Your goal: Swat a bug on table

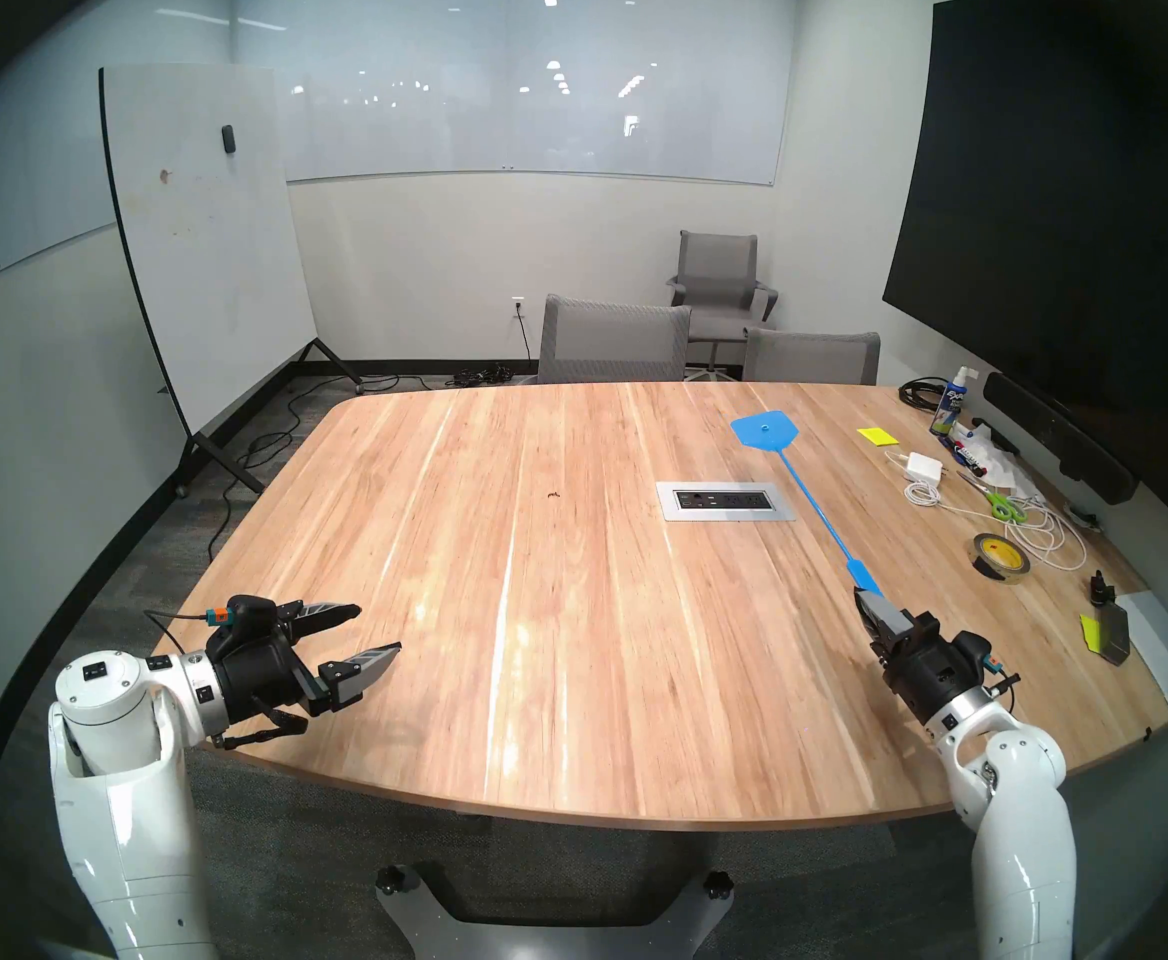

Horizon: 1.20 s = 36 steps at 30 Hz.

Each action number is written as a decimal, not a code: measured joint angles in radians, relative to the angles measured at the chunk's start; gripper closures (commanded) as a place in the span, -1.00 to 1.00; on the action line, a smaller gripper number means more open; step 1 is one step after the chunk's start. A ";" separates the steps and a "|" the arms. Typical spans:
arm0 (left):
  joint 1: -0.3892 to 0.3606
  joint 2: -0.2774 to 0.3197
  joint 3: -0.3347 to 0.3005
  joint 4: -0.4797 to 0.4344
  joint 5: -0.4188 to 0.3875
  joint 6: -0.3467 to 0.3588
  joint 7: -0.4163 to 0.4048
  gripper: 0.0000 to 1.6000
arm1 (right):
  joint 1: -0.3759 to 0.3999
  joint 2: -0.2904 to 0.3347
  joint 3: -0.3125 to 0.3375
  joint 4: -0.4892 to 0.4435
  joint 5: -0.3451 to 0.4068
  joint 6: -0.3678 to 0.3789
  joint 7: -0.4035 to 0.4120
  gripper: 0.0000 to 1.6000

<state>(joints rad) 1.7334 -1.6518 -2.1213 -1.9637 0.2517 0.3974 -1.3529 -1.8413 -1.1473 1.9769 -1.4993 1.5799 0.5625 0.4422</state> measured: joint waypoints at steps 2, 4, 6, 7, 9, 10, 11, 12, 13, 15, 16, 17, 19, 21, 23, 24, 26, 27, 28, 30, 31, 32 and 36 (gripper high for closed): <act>0.000 0.000 0.000 0.000 0.000 0.000 0.000 -1.00 | 0.003 0.001 0.000 0.003 0.000 0.004 0.001 1.00; 0.000 0.000 0.000 0.000 0.000 0.000 0.000 -1.00 | 0.006 0.002 0.000 0.006 0.000 0.009 0.001 1.00; 0.000 0.000 0.000 0.000 0.000 0.000 0.001 -1.00 | 0.010 0.003 0.000 0.009 0.000 0.012 0.000 1.00; 0.000 0.000 0.000 0.000 0.000 0.000 0.001 -1.00 | 0.011 0.003 0.000 0.011 0.000 0.013 0.000 1.00; 0.000 0.000 0.000 0.000 0.000 0.000 0.001 -1.00 | 0.014 0.003 0.000 0.014 -0.001 0.016 -0.001 1.00; 0.000 0.000 0.000 0.000 0.000 0.000 0.001 -1.00 | 0.015 0.003 0.000 0.014 -0.001 0.017 -0.001 1.00; 0.000 0.000 0.000 0.000 0.000 0.000 0.001 -1.00 | 0.016 0.003 0.000 0.015 -0.001 0.017 -0.001 1.00; 0.000 0.000 0.000 0.000 0.000 0.000 0.001 -1.00 | 0.017 0.003 0.000 0.015 -0.001 0.018 -0.001 1.00; 0.001 0.000 0.000 0.000 0.000 0.000 0.001 -1.00 | 0.017 0.003 0.001 0.015 -0.001 0.019 -0.001 1.00; 0.001 0.000 0.000 0.000 0.000 0.000 0.001 -1.00 | 0.019 0.003 0.001 0.016 -0.002 0.019 -0.001 1.00; 0.001 0.000 0.000 0.000 0.000 0.000 0.001 -1.00 | 0.020 0.003 0.002 0.017 -0.002 0.018 -0.001 1.00; 0.001 0.000 0.000 0.000 0.000 0.000 0.001 -1.00 | 0.020 0.003 0.002 0.017 -0.003 0.017 -0.001 1.00; 0.001 0.000 0.000 0.000 0.000 0.000 0.001 -1.00 | 0.023 0.003 0.003 0.022 -0.006 0.011 -0.001 1.00; 0.001 0.000 0.000 0.000 0.000 0.000 0.001 -1.00 | 0.026 0.003 0.003 0.028 -0.011 0.006 -0.003 1.00; 0.001 0.000 0.000 0.000 0.000 0.000 0.002 -1.00 | 0.030 0.004 0.003 0.038 -0.020 -0.002 -0.004 1.00; 0.001 0.000 0.000 0.000 0.000 0.000 0.002 -1.00 | 0.032 0.004 0.003 0.043 -0.025 -0.006 -0.005 1.00; 0.001 0.000 0.000 0.000 0.000 0.000 0.002 -1.00 | 0.035 0.004 0.003 0.054 -0.036 -0.013 -0.006 1.00; 0.001 0.000 0.000 0.000 0.000 0.000 0.002 -1.00 | 0.037 0.004 0.003 0.060 -0.041 -0.017 -0.007 1.00; 0.001 0.000 0.000 0.000 0.000 0.000 0.002 -1.00 | 0.040 0.004 0.003 0.067 -0.047 -0.021 -0.008 1.00; 0.001 0.000 0.000 0.000 0.000 0.000 0.002 -1.00 | 0.044 0.004 0.002 0.079 -0.056 -0.027 -0.009 1.00; 0.001 0.000 0.000 0.000 0.000 0.000 0.002 -1.00 | 0.046 0.004 0.002 0.085 -0.062 -0.031 -0.009 1.00; 0.001 0.000 0.000 0.000 0.000 0.000 0.002 -1.00 | 0.049 0.004 0.002 0.091 -0.070 -0.037 -0.009 1.00; 0.001 0.000 0.000 0.000 0.000 0.000 0.002 -1.00 | 0.057 0.005 0.002 0.105 -0.089 -0.048 -0.009 1.00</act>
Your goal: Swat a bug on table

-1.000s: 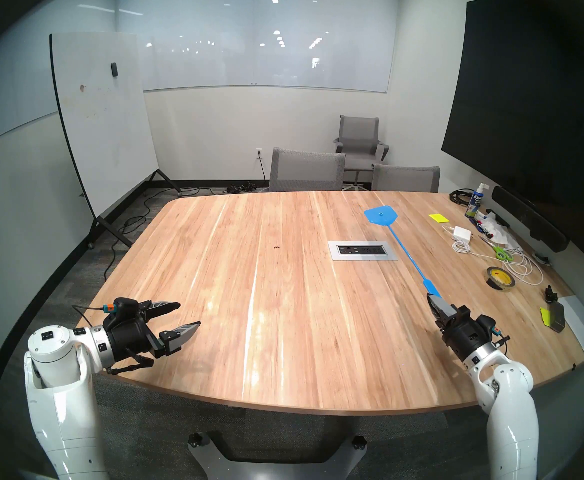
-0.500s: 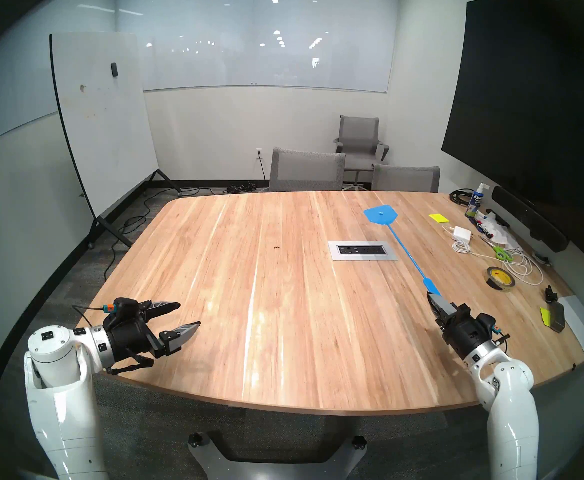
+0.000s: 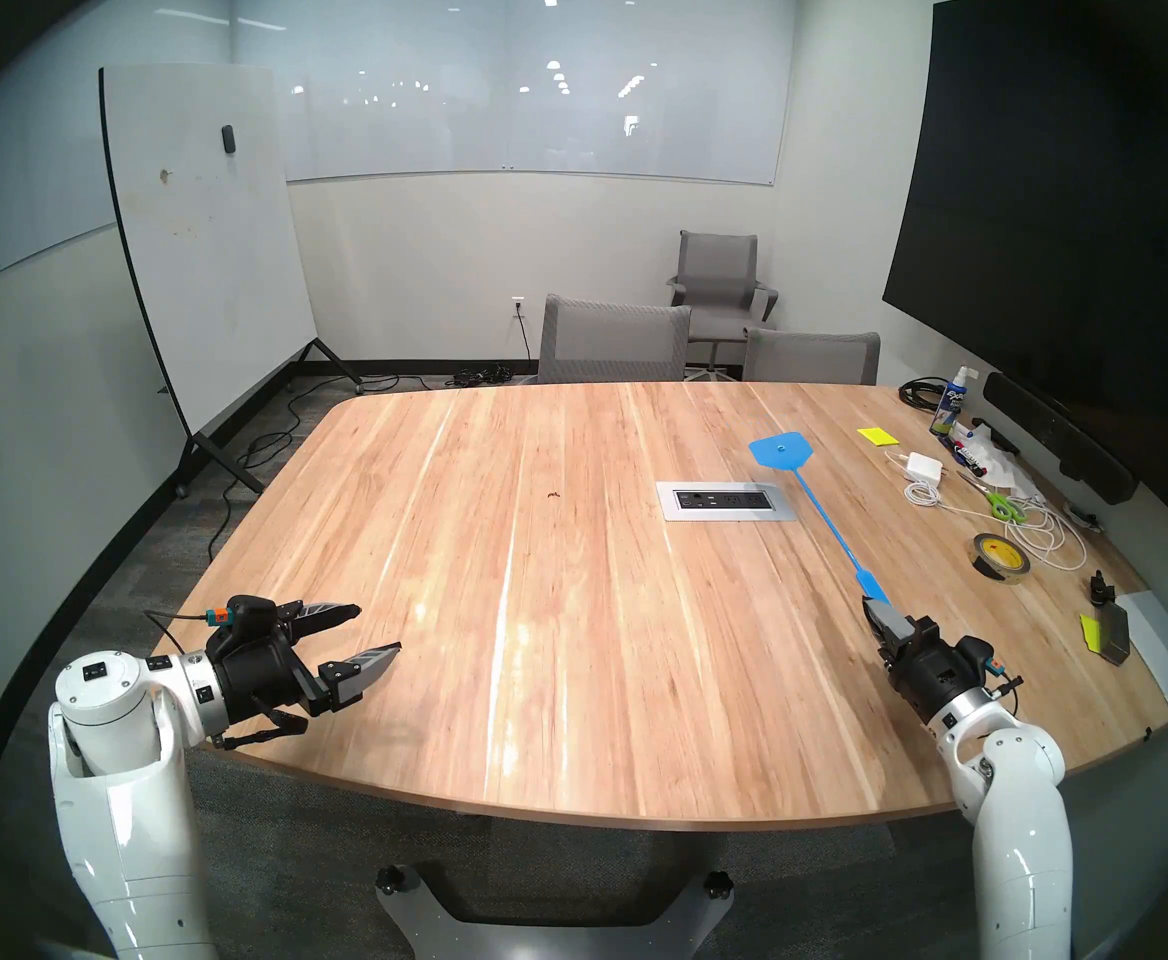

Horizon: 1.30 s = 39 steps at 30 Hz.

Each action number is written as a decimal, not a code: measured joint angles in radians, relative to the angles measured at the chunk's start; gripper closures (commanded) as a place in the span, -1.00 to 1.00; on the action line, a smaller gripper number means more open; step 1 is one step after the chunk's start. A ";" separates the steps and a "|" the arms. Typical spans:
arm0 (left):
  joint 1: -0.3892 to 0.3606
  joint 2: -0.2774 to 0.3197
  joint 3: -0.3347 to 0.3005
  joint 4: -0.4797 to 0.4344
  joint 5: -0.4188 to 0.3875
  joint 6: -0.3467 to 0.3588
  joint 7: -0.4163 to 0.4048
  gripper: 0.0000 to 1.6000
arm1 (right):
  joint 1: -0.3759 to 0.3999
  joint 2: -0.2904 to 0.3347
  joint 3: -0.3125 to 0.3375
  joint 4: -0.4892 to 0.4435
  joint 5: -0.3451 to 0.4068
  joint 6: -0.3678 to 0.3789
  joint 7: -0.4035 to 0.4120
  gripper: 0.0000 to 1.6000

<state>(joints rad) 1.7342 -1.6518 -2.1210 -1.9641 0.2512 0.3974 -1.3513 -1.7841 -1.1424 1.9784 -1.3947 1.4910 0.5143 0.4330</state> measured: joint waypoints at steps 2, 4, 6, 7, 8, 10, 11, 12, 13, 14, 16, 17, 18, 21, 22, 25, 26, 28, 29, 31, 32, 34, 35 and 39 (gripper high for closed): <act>0.000 0.000 0.000 0.000 0.000 0.000 0.000 -1.00 | 0.004 0.000 0.000 0.003 -0.006 -0.002 0.000 1.00; 0.000 0.000 0.000 0.000 0.000 0.000 0.000 -1.00 | 0.007 0.000 0.000 0.004 -0.009 -0.002 0.000 1.00; 0.000 0.000 0.000 0.000 0.000 0.000 0.000 -1.00 | 0.010 0.000 0.001 0.006 -0.011 -0.003 0.000 1.00; 0.000 0.000 0.000 0.000 0.000 0.000 0.000 -1.00 | 0.012 0.000 0.002 0.007 -0.010 -0.003 0.000 1.00; 0.000 0.000 0.000 0.000 0.000 0.000 0.000 -1.00 | 0.013 0.000 0.002 0.008 -0.010 -0.003 0.000 1.00; 0.000 0.000 0.000 0.000 0.000 0.000 0.000 -1.00 | 0.016 0.000 0.002 0.010 -0.008 -0.002 0.000 1.00; 0.000 0.000 0.000 0.000 0.000 0.000 0.000 -1.00 | 0.017 0.000 0.003 0.011 -0.007 -0.002 0.000 1.00; 0.000 0.000 0.000 0.000 0.000 0.000 0.000 -1.00 | 0.018 0.000 0.003 0.012 -0.006 -0.002 0.000 1.00; 0.000 0.000 0.000 0.000 0.000 0.000 0.000 -1.00 | 0.020 0.000 0.004 0.013 -0.005 -0.002 0.001 1.00; 0.000 0.000 0.000 0.000 0.000 0.000 0.000 -1.00 | 0.020 0.000 0.005 0.014 -0.005 -0.002 0.001 1.00; 0.000 0.000 0.000 0.000 0.000 0.000 0.000 -1.00 | 0.021 0.000 0.006 0.014 -0.004 -0.001 0.002 1.00; 0.000 0.000 0.000 0.000 0.000 0.000 0.000 -1.00 | 0.022 0.000 0.006 0.015 -0.003 -0.001 0.002 1.00; 0.000 0.000 0.000 0.000 0.000 0.000 0.000 -1.00 | 0.022 0.000 0.008 0.015 -0.003 0.000 0.003 1.00; 0.000 0.000 0.000 0.000 0.000 0.000 0.000 -1.00 | 0.023 0.000 0.010 0.016 -0.001 0.003 0.004 1.00; 0.000 0.000 0.000 0.000 0.000 0.000 0.000 -1.00 | 0.023 0.000 0.012 0.016 0.000 0.004 0.006 1.00; 0.000 0.000 0.000 0.000 0.000 0.000 0.000 -1.00 | 0.023 0.000 0.016 0.016 0.000 0.002 0.009 1.00; 0.000 0.000 0.000 0.000 0.000 0.000 0.000 -1.00 | 0.023 0.000 0.017 0.016 0.000 0.001 0.010 1.00; 0.000 0.000 0.000 0.000 0.000 0.000 0.000 -1.00 | 0.023 0.000 0.019 0.016 -0.001 -0.001 0.011 1.00; 0.000 0.000 0.000 0.000 0.000 0.000 0.000 -1.00 | 0.023 0.000 0.019 0.016 -0.001 -0.001 0.011 1.00; 0.000 0.000 0.000 0.000 0.000 0.000 0.000 -1.00 | 0.023 0.000 0.020 0.016 -0.001 -0.003 0.012 1.00; 0.000 0.000 0.000 0.000 0.000 0.000 0.000 -1.00 | 0.023 0.000 0.020 0.016 -0.001 -0.003 0.013 1.00; 0.000 0.000 0.000 0.000 0.000 0.000 0.000 -1.00 | 0.023 0.000 0.021 0.016 -0.001 -0.004 0.013 1.00; 0.000 0.000 0.000 0.000 0.000 0.000 0.000 -1.00 | 0.023 0.000 0.021 0.016 -0.001 -0.004 0.013 1.00; 0.000 0.000 0.000 0.000 0.000 0.000 0.000 -1.00 | 0.023 0.000 0.021 0.016 -0.001 -0.005 0.014 1.00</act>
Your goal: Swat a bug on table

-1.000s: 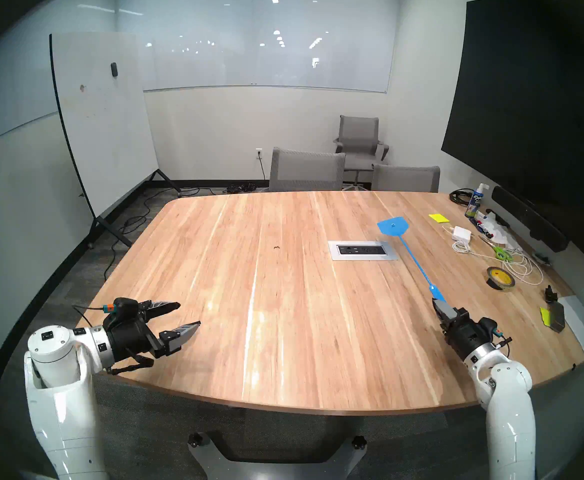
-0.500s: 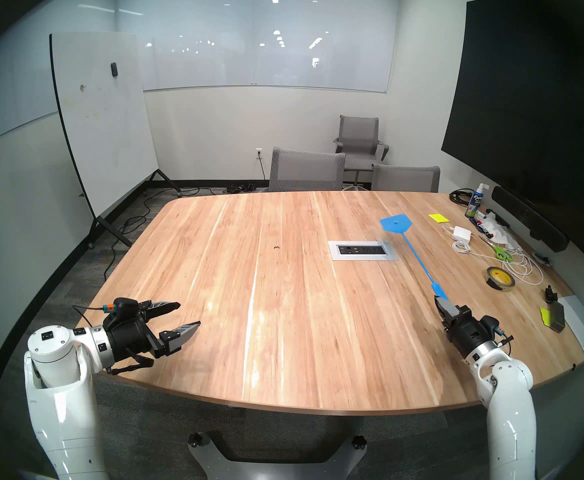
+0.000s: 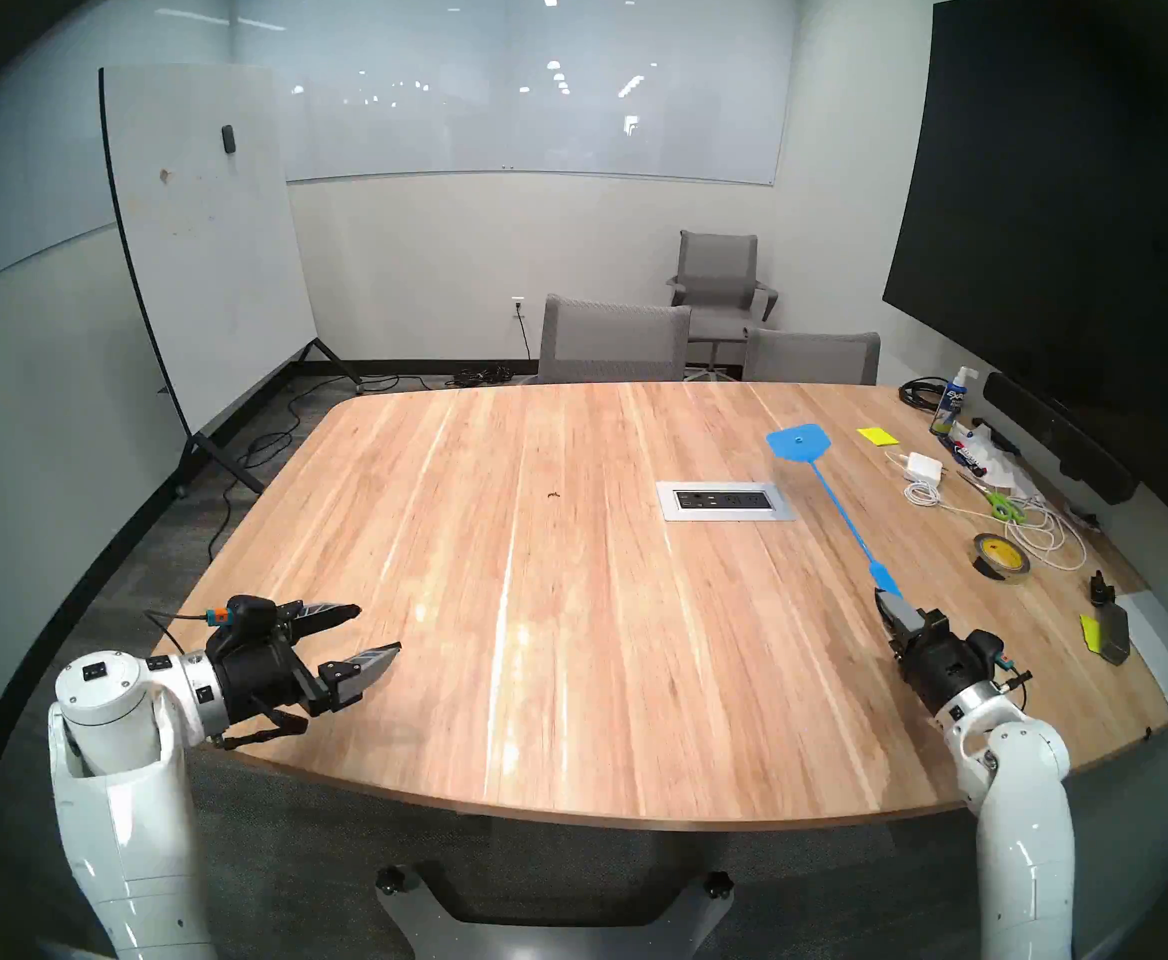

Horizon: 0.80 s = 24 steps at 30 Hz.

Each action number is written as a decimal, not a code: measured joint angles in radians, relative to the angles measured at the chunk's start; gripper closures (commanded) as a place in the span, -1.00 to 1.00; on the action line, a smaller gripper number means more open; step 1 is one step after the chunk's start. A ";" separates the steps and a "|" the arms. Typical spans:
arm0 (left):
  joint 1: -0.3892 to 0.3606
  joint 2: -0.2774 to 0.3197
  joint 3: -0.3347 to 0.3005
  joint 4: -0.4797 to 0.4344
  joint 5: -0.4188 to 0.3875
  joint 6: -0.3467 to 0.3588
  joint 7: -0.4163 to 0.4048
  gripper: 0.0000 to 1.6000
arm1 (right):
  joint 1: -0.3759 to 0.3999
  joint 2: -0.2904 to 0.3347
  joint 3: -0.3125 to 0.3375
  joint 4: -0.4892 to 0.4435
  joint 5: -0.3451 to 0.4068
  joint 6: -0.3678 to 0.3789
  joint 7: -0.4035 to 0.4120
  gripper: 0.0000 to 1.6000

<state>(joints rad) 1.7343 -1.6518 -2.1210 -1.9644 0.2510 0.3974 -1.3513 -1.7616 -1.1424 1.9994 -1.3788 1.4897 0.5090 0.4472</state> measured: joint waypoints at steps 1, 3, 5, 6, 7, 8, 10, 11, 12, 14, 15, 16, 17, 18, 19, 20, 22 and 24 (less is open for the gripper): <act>0.000 0.000 0.000 0.000 0.000 0.000 0.000 -1.00 | 0.000 0.000 0.000 0.000 0.000 0.000 0.000 1.00; 0.000 0.000 0.000 0.000 0.000 0.000 0.000 -1.00 | 0.000 0.000 0.000 0.000 0.000 0.000 0.000 1.00; 0.000 0.000 0.000 0.000 0.000 0.000 0.000 -1.00 | 0.000 0.000 0.000 0.000 0.000 -0.001 0.001 1.00; 0.000 0.000 0.000 0.000 0.000 0.000 0.000 -1.00 | 0.000 0.000 0.000 0.000 0.000 -0.001 0.001 1.00; 0.000 0.000 0.000 0.000 0.000 0.000 0.000 -1.00 | 0.000 0.000 0.000 0.000 0.000 -0.001 0.001 1.00; 0.000 0.000 0.000 0.000 0.000 0.000 0.000 -1.00 | 0.000 0.000 0.000 0.000 0.000 -0.001 0.001 1.00; 0.000 0.000 0.000 0.000 0.000 0.000 0.000 -1.00 | 0.000 0.000 0.000 0.000 0.000 -0.001 0.001 1.00; 0.000 0.000 0.000 0.000 0.000 0.000 0.000 -1.00 | 0.000 0.000 0.000 0.000 0.000 -0.001 0.001 1.00; 0.000 0.000 0.000 0.000 0.000 0.000 0.000 -1.00 | 0.000 0.000 0.000 0.000 0.000 -0.001 0.001 1.00; 0.000 0.000 0.000 0.000 0.000 0.000 0.000 -1.00 | 0.000 0.000 0.000 0.000 0.000 -0.001 0.001 1.00; 0.000 0.000 0.000 0.000 0.000 0.000 0.000 -1.00 | 0.000 0.000 0.000 0.000 0.000 -0.002 0.001 1.00; 0.000 0.000 0.000 0.000 0.000 0.000 0.000 -1.00 | 0.000 0.000 0.000 0.000 0.000 -0.002 0.001 1.00; 0.000 0.000 0.000 0.000 0.000 0.000 0.000 -1.00 | 0.000 0.000 0.000 0.000 0.000 -0.002 0.001 1.00; 0.000 0.000 0.000 0.000 0.000 0.000 0.000 -1.00 | 0.000 0.000 0.000 0.000 0.000 -0.002 0.001 -1.00; 0.000 0.000 0.000 0.000 0.000 0.000 0.000 -1.00 | 0.000 0.000 0.000 0.000 0.000 -0.002 0.001 -1.00; 0.000 0.000 0.000 0.000 0.000 0.000 0.000 -1.00 | 0.000 0.000 0.000 0.000 0.000 -0.002 0.002 -1.00; 0.000 0.000 0.000 0.000 0.000 0.000 0.000 -1.00 | 0.000 0.000 0.000 0.000 0.001 -0.001 0.006 -1.00; 0.000 0.000 0.000 0.000 0.000 0.000 0.000 -1.00 | 0.000 0.000 0.000 0.000 0.001 -0.001 0.009 -1.00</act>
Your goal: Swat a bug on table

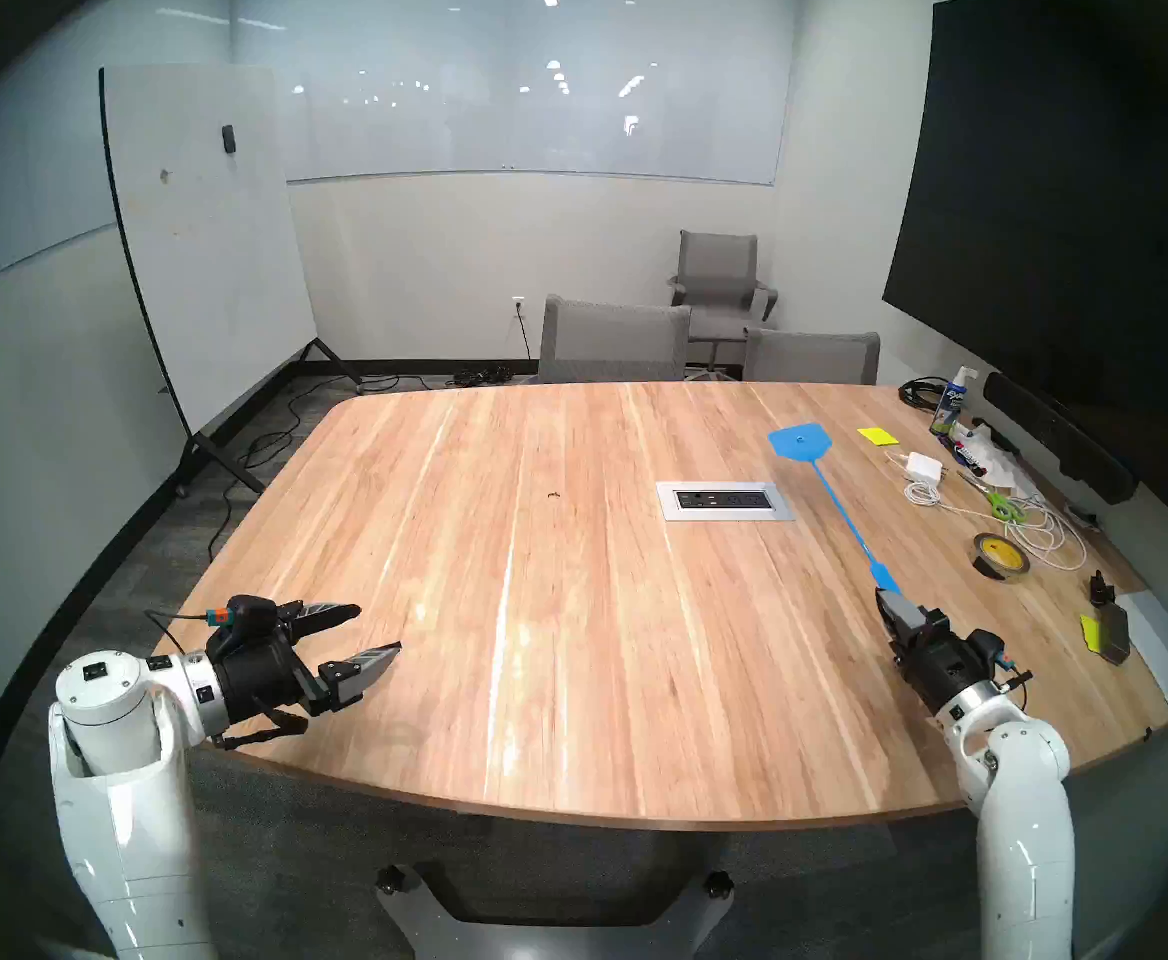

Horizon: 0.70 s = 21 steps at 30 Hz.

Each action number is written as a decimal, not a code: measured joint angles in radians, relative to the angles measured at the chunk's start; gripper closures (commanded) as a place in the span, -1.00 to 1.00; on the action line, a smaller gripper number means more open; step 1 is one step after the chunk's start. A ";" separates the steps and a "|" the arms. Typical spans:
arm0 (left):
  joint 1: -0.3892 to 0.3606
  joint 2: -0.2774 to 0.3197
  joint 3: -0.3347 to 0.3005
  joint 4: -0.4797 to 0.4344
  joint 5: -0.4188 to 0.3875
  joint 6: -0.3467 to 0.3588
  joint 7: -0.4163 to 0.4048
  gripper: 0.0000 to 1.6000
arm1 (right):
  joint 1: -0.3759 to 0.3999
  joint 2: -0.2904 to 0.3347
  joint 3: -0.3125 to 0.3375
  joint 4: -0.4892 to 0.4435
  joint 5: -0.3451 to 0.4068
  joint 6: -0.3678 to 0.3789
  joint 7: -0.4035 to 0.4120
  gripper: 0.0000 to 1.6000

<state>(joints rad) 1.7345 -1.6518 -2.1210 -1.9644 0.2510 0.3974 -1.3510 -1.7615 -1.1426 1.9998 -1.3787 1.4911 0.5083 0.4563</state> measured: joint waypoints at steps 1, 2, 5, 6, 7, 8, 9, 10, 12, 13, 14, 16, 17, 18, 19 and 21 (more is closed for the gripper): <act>0.000 0.000 0.000 0.000 0.000 0.000 0.000 -1.00 | 0.000 0.000 0.000 0.000 0.000 0.000 0.004 -1.00; 0.000 0.000 0.000 0.000 0.000 0.000 0.000 -1.00 | -0.001 0.000 0.000 -0.001 0.000 0.000 0.007 -1.00; 0.000 0.000 0.000 0.000 0.000 0.000 0.000 -1.00 | -0.004 0.000 0.000 -0.007 -0.002 -0.002 0.019 -1.00; 0.000 0.000 0.000 0.000 0.000 0.000 0.000 -1.00 | -0.006 0.000 0.000 -0.012 -0.003 -0.004 0.023 -1.00; 0.000 0.000 0.000 0.000 0.000 0.000 0.000 -1.00 | -0.008 -0.001 0.001 -0.017 -0.004 -0.007 0.026 -1.00; 0.000 0.000 0.000 0.000 0.000 0.000 0.000 -1.00 | -0.011 -0.001 0.002 -0.024 -0.005 -0.010 0.029 -1.00; 0.000 0.000 0.000 0.000 0.000 0.000 0.000 -1.00 | -0.014 -0.001 0.002 -0.027 -0.005 -0.011 0.030 -1.00; 0.000 0.000 0.000 0.000 0.000 0.000 0.000 -1.00 | -0.019 -0.001 0.004 -0.035 -0.006 -0.013 0.031 -1.00; 0.000 0.000 0.000 0.000 0.000 0.000 0.000 -1.00 | -0.026 -0.001 0.006 -0.046 -0.011 -0.017 0.031 -1.00; 0.000 0.000 0.000 0.000 0.000 0.000 0.000 -1.00 | -0.030 -0.001 0.007 -0.053 -0.016 -0.022 0.032 -1.00; 0.000 0.000 0.000 0.000 0.000 0.000 0.000 -1.00 | -0.034 -0.001 0.008 -0.059 -0.022 -0.027 0.032 -1.00; 0.000 0.000 0.000 0.000 0.000 0.000 0.000 -1.00 | -0.042 -0.001 0.010 -0.072 -0.035 -0.036 0.035 -1.00; 0.000 0.000 0.000 0.000 0.000 0.000 0.000 -1.00 | -0.045 -0.001 0.010 -0.075 -0.039 -0.038 0.036 -1.00; 0.000 0.000 0.000 0.000 0.000 0.000 0.000 -1.00 | -0.049 -0.002 0.011 -0.080 -0.046 -0.044 0.039 -1.00; 0.000 0.000 0.000 0.000 0.000 0.000 0.000 -1.00 | -0.054 -0.002 0.011 -0.085 -0.053 -0.050 0.044 -1.00; 0.000 0.000 0.000 0.000 0.000 0.000 0.000 -1.00 | -0.059 -0.003 0.012 -0.088 -0.060 -0.057 0.052 -1.00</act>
<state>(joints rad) 1.7345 -1.6518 -2.1210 -1.9644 0.2510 0.3974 -1.3510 -1.8203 -1.1457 2.0113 -1.4666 1.4310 0.4517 0.5084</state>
